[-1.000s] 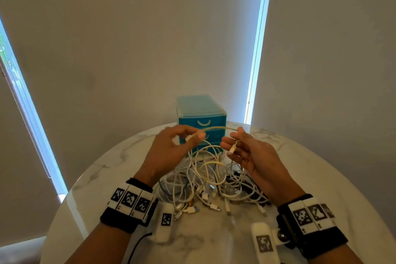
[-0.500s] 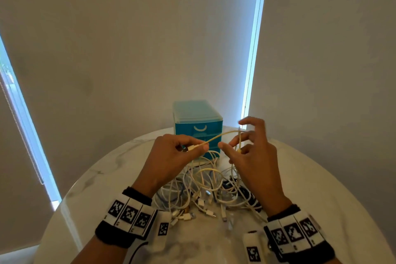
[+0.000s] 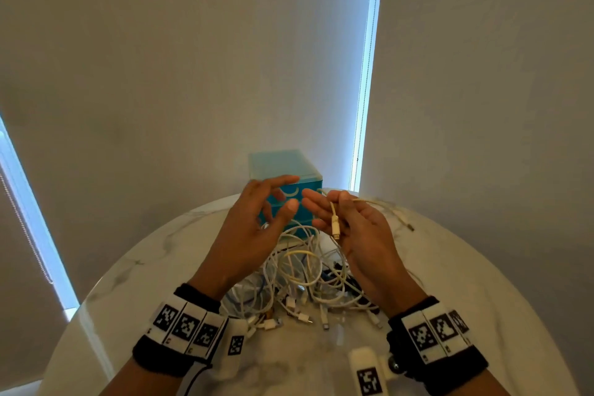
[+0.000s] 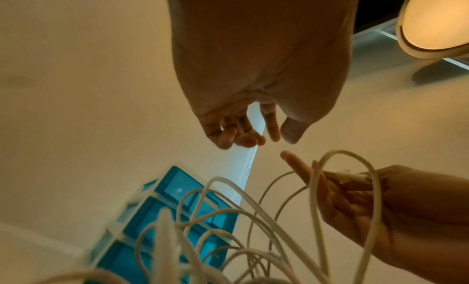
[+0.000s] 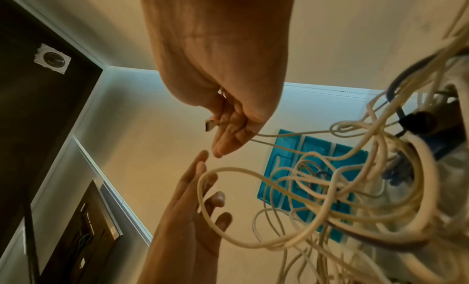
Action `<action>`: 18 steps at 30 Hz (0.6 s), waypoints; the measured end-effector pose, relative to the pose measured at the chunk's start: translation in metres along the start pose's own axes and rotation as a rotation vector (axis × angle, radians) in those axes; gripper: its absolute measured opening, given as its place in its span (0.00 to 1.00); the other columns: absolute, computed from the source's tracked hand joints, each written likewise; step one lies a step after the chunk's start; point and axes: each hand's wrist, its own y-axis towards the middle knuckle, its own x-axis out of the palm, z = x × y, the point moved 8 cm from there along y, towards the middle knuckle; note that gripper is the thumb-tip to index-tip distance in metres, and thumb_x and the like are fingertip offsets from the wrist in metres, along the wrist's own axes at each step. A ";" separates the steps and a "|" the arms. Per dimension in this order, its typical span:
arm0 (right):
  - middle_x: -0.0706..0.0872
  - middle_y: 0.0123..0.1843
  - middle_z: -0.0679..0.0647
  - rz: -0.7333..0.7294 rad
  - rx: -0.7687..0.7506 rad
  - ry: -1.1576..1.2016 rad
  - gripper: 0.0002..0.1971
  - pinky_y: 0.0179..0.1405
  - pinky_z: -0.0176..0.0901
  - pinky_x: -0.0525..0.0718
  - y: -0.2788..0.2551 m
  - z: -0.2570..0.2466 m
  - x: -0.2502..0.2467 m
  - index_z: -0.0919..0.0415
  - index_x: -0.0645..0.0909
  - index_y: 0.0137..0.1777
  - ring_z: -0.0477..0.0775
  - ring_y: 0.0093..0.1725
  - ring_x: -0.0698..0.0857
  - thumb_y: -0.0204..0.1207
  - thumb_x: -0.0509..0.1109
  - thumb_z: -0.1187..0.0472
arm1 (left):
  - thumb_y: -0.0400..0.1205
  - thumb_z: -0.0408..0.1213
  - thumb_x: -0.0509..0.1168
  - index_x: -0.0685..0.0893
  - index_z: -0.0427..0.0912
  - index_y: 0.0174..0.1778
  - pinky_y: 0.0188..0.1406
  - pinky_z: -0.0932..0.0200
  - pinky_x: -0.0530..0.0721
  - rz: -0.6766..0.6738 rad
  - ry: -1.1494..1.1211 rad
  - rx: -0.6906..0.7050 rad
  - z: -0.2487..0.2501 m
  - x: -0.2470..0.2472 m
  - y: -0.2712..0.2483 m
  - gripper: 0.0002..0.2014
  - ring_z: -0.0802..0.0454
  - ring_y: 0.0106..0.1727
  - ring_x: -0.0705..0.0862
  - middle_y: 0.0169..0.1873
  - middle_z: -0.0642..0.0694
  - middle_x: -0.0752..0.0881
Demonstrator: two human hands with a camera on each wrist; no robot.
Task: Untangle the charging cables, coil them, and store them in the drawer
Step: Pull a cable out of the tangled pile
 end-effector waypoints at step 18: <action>0.91 0.40 0.54 0.106 -0.050 -0.759 0.19 0.33 0.44 0.82 0.031 -0.022 -0.019 0.40 0.91 0.59 0.51 0.33 0.87 0.94 0.58 0.39 | 0.88 0.43 0.74 0.93 0.43 0.58 0.30 0.57 0.82 0.099 -0.269 -0.278 -0.007 -0.029 0.049 0.09 0.56 0.28 0.84 0.42 0.48 0.96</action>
